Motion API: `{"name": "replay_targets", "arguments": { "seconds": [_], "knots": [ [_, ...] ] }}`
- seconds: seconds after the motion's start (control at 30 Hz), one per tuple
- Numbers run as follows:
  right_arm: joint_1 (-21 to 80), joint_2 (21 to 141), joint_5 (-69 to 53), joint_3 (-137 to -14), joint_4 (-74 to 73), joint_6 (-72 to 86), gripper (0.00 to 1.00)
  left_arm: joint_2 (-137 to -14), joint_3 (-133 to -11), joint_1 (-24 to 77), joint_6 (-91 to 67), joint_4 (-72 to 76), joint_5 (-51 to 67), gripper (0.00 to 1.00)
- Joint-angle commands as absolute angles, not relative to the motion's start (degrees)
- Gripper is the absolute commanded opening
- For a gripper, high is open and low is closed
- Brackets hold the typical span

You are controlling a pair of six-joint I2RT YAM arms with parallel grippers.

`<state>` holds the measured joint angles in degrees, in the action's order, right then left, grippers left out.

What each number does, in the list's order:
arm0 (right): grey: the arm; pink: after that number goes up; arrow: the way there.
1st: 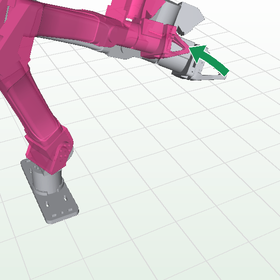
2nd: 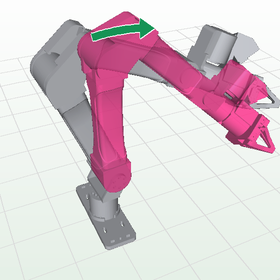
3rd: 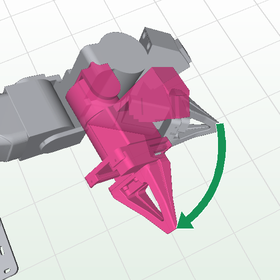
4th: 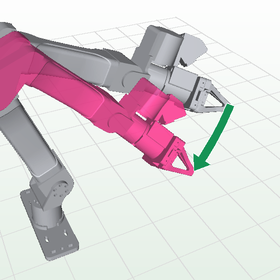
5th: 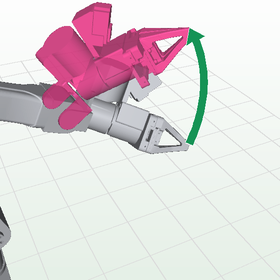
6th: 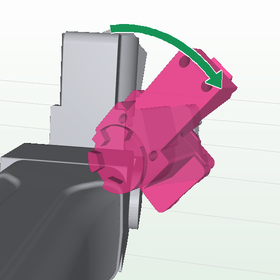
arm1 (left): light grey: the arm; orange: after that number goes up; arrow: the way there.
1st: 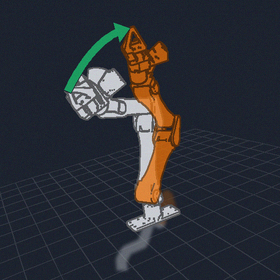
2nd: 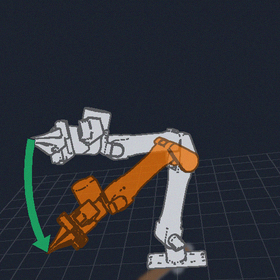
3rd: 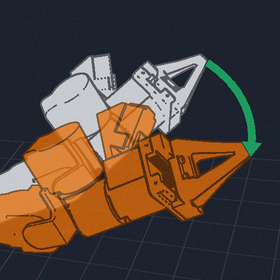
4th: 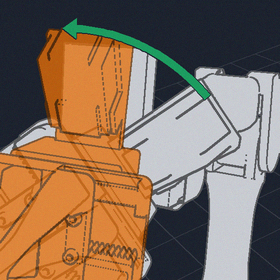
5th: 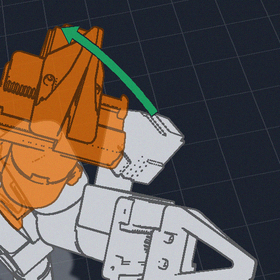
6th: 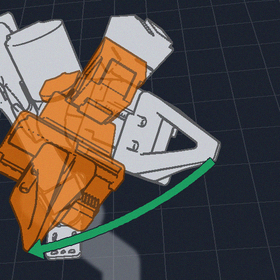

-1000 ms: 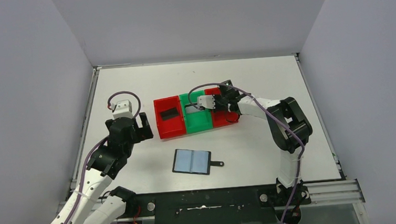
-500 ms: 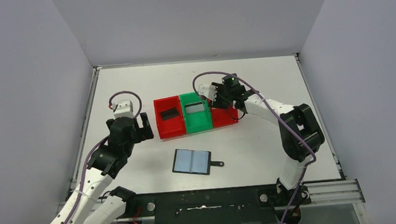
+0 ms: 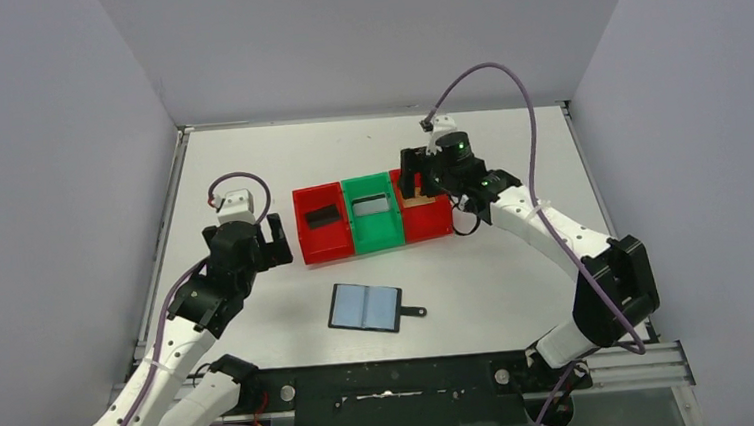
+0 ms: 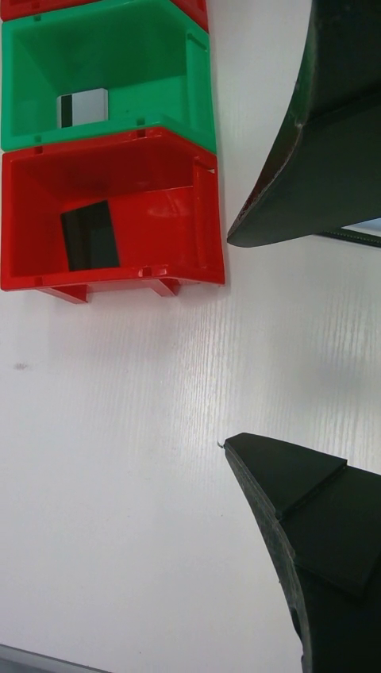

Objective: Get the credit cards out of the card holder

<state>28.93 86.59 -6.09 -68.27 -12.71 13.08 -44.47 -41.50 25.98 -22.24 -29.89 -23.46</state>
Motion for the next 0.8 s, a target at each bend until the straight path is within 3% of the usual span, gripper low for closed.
{"name": "replay_targets", "arguments": {
  "seconds": [0.0, 0.17, 0.3, 0.47, 0.77],
  "knots": [
    [38.0, 83.22, 1.37, -61.74, -15.84, 43.35, 0.79, -44.29, -42.54, 25.19, -22.73, -27.72, -26.49, 0.9],
    [54.96, 84.89, 25.19, -62.02, -21.49, 58.02, 0.82, -44.03, -42.94, 24.83, -24.23, -28.61, -29.87, 0.9],
    [65.6, 92.42, 34.89, -68.79, -28.61, 65.56, 0.87, -43.52, -42.94, 24.32, -25.15, -28.87, -31.83, 0.9],
    [71.19, 100.28, 36.52, -75.11, -35.16, 69.27, 0.9, -43.1, -42.96, 23.93, -25.77, -29.19, -33.15, 0.9],
    [71.23, 102.74, 28.35, -72.74, -27.85, 68.37, 0.87, -40.72, -42.37, 22.78, -26.63, -28.88, -36.15, 0.91]
  ]
}}
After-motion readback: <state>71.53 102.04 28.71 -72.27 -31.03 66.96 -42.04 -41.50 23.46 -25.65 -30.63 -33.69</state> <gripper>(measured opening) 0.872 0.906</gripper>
